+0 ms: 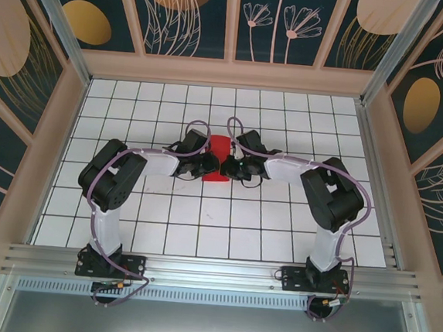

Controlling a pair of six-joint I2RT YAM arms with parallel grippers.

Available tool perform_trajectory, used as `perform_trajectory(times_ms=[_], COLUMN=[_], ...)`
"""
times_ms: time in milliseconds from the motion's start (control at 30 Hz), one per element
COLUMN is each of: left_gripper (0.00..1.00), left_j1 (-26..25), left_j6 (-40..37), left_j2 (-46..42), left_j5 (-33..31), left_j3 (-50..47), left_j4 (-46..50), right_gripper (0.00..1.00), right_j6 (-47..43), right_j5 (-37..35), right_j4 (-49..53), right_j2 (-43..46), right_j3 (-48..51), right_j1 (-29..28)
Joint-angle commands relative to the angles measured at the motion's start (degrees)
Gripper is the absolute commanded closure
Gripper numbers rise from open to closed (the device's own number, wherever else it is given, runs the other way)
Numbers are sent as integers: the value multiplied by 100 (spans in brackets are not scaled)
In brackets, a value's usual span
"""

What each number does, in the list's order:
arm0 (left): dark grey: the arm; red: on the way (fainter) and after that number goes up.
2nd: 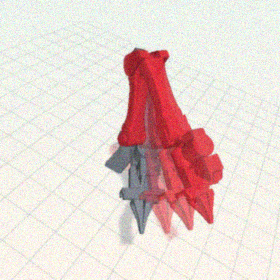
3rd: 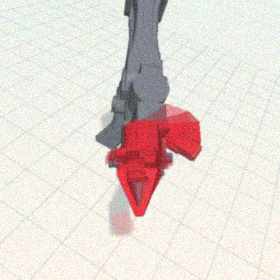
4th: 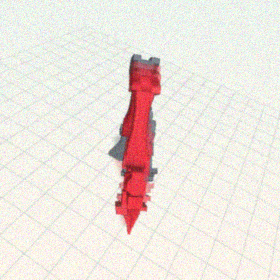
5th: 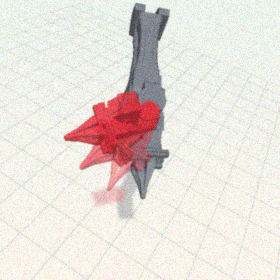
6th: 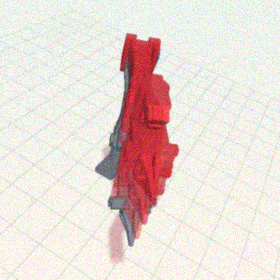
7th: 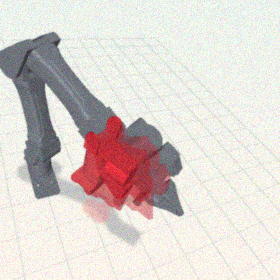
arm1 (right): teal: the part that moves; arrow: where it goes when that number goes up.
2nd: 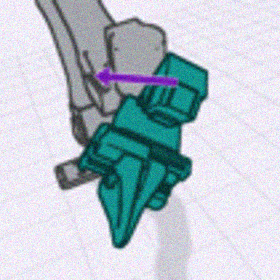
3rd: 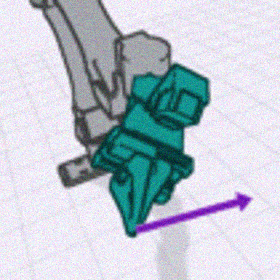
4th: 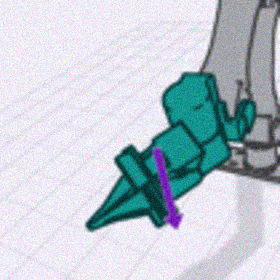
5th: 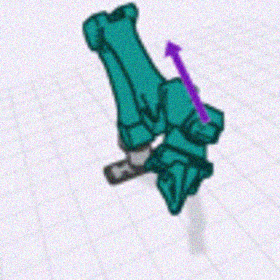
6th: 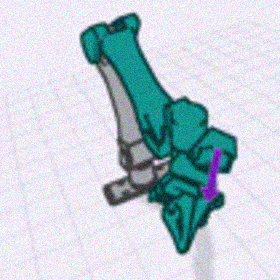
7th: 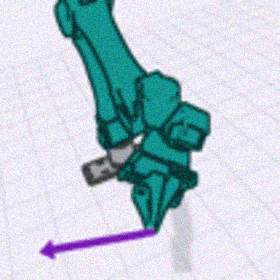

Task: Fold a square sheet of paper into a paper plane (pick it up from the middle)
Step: Fold the triangle a second time at the center of the table.

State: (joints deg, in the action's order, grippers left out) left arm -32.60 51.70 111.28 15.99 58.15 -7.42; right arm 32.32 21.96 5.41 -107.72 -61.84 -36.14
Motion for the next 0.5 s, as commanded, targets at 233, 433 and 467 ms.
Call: perform_trajectory(times_ms=[233,433,467], left_gripper=[82,82,82], left_j1=[10,16,16], left_j6=[-92,-77,-77], left_j2=[218,218,218], left_j5=[-363,-438,-447], left_j3=[-82,-76,-76], left_j4=[478,513,514], right_gripper=[86,86,86], right_j6=[-41,-76,-78], right_j5=[-164,-338,-379], right_j4=[312,458,490], right_j2=[-57,-28,-17], right_j3=[242,303,319], right_j1=[47,65,67])
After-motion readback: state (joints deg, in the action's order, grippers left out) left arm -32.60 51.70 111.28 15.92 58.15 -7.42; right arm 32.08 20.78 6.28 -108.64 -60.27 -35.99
